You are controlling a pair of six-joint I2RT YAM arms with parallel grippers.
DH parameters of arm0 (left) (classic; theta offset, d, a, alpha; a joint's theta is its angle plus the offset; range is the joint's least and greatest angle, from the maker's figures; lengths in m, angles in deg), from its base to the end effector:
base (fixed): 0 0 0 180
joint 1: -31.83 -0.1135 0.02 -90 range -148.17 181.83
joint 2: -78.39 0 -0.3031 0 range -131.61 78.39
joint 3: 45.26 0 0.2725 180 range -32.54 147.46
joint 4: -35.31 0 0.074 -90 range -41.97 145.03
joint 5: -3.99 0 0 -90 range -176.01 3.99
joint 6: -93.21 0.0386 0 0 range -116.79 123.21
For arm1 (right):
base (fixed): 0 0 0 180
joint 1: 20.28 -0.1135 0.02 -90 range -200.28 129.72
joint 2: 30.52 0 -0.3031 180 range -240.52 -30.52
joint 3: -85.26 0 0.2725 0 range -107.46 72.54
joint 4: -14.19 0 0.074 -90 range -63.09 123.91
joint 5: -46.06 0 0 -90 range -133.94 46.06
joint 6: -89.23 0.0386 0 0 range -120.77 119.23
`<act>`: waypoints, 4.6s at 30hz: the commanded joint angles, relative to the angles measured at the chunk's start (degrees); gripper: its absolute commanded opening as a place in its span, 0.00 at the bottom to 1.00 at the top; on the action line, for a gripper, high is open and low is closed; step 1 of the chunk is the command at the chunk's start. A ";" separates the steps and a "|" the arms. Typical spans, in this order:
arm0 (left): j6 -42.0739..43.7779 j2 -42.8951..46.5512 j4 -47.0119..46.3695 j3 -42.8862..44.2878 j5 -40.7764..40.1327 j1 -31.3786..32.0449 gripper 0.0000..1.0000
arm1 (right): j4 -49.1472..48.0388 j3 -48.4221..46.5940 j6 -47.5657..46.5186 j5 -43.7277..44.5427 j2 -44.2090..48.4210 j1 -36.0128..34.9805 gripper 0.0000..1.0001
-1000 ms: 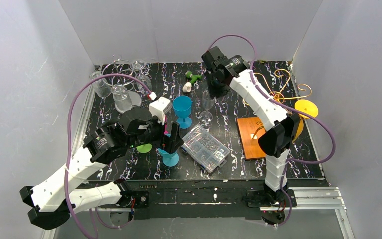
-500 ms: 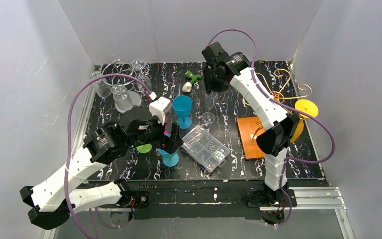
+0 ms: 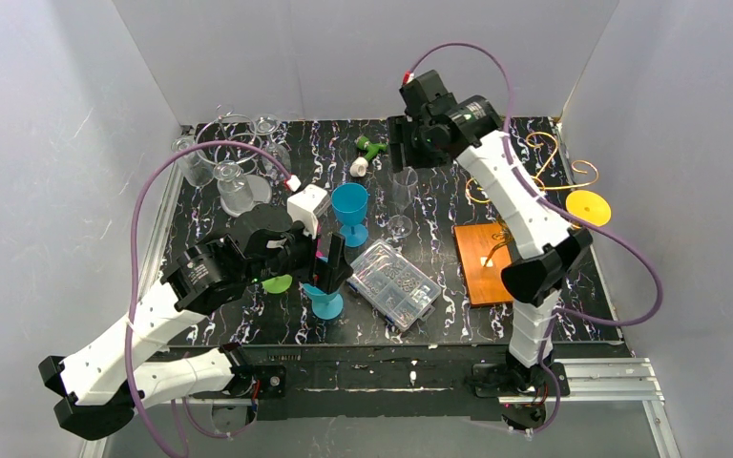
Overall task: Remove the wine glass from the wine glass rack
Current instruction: Place the wine glass at the center of the board, then pick up the wine glass from the wine rack.
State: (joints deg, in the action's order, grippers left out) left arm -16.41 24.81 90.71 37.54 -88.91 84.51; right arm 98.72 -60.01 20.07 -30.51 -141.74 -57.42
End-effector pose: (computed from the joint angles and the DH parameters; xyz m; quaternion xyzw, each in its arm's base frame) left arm 0.1100 -0.1411 0.4408 0.2286 0.8173 -0.2944 0.4394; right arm 0.3454 0.2503 0.4626 -0.0934 0.9308 0.0665 0.3470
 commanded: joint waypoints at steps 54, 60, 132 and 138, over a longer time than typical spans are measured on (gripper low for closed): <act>-1.56 -2.32 2.59 2.93 -4.43 0.31 0.98 | 8.06 27.34 5.80 44.12 47.20 0.06 0.99; -1.57 -2.62 2.59 3.15 -4.23 0.36 0.98 | 8.11 26.15 5.79 45.77 45.47 0.06 0.99; -1.41 -3.47 -0.86 1.88 -1.65 0.32 0.98 | 6.32 34.77 6.55 35.76 51.80 15.45 0.98; -1.35 -3.33 -0.36 2.15 -1.86 0.31 0.98 | 4.82 36.90 8.24 36.09 52.74 15.44 0.98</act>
State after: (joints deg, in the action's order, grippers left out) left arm -17.98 20.81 90.07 38.86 -90.88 84.53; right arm 105.63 -24.02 26.12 3.72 -89.98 -42.10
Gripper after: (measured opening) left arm 0.983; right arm 0.983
